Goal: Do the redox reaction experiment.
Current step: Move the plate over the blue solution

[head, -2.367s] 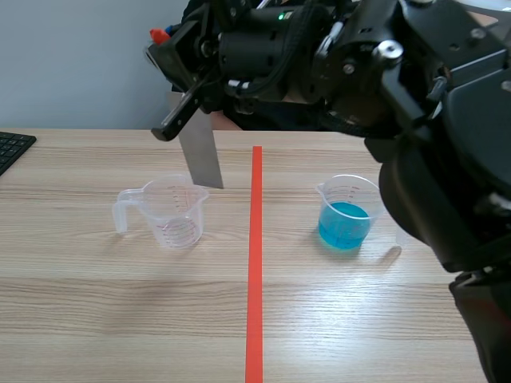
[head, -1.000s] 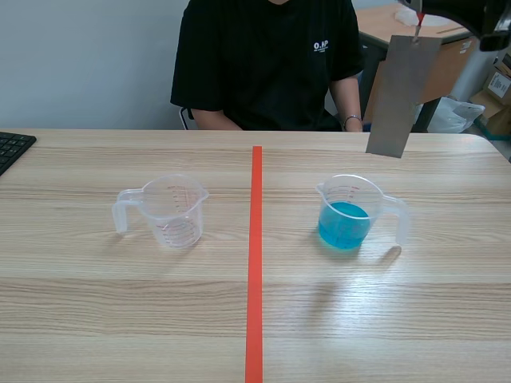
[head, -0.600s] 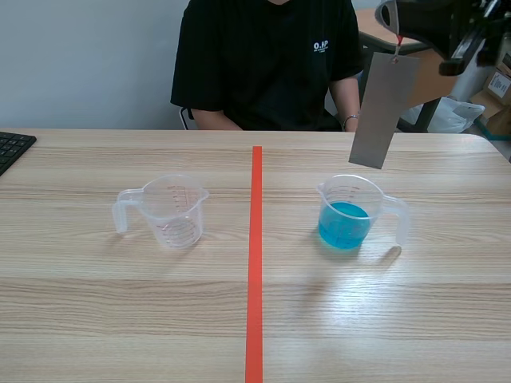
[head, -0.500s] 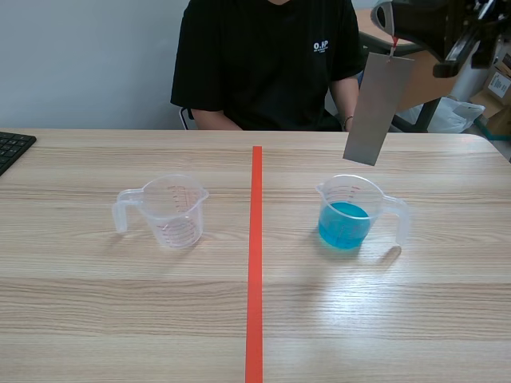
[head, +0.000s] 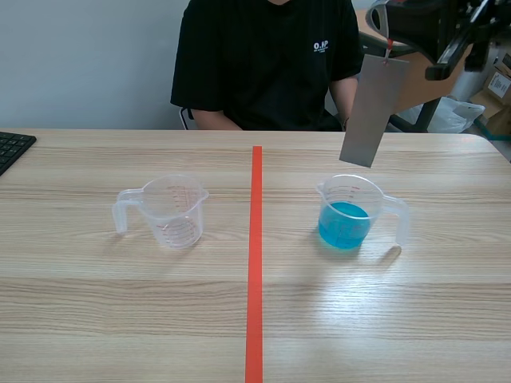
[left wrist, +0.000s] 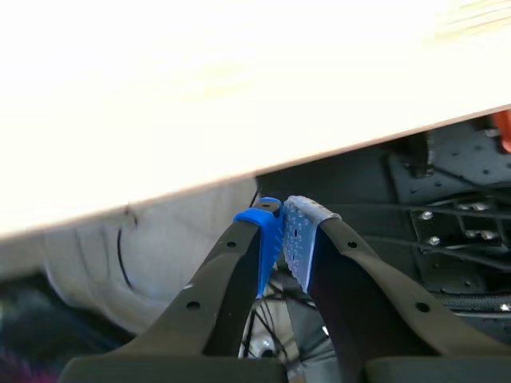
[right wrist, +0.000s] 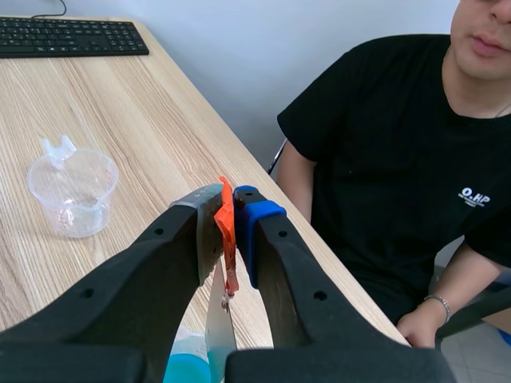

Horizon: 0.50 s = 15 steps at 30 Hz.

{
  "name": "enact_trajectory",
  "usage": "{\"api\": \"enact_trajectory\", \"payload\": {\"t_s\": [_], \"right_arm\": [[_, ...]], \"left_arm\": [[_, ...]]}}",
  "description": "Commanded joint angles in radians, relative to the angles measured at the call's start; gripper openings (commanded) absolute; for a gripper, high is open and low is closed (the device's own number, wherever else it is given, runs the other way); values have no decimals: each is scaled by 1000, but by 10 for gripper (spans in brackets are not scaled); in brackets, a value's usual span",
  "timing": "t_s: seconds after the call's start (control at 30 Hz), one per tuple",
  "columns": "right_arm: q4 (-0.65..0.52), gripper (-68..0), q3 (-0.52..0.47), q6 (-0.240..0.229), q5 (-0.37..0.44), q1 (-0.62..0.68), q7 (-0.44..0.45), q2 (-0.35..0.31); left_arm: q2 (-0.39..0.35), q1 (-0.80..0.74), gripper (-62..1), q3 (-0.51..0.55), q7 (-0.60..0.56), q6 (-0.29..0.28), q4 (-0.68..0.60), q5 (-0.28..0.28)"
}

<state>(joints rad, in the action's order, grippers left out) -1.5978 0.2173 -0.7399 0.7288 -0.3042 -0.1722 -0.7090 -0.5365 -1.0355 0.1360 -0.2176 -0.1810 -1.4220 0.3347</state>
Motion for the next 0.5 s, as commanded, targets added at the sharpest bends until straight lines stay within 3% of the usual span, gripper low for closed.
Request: {"api": "enact_trajectory", "payload": {"t_s": [0.0,0.27,0.47], "right_arm": [[-8,-660,-8,-6,11,-25,14,-11],[-8,-660,-8,-6,11,-25,4,-2],[-8,-660,-8,-6,11,-23,3,1]], "left_arm": [[-44,-16,-563,6,-12,-11,-40,12],[-291,11,-563,2,-79,-51,-164,13],[-438,165,-563,-33,-78,-76,-233,13]]}}
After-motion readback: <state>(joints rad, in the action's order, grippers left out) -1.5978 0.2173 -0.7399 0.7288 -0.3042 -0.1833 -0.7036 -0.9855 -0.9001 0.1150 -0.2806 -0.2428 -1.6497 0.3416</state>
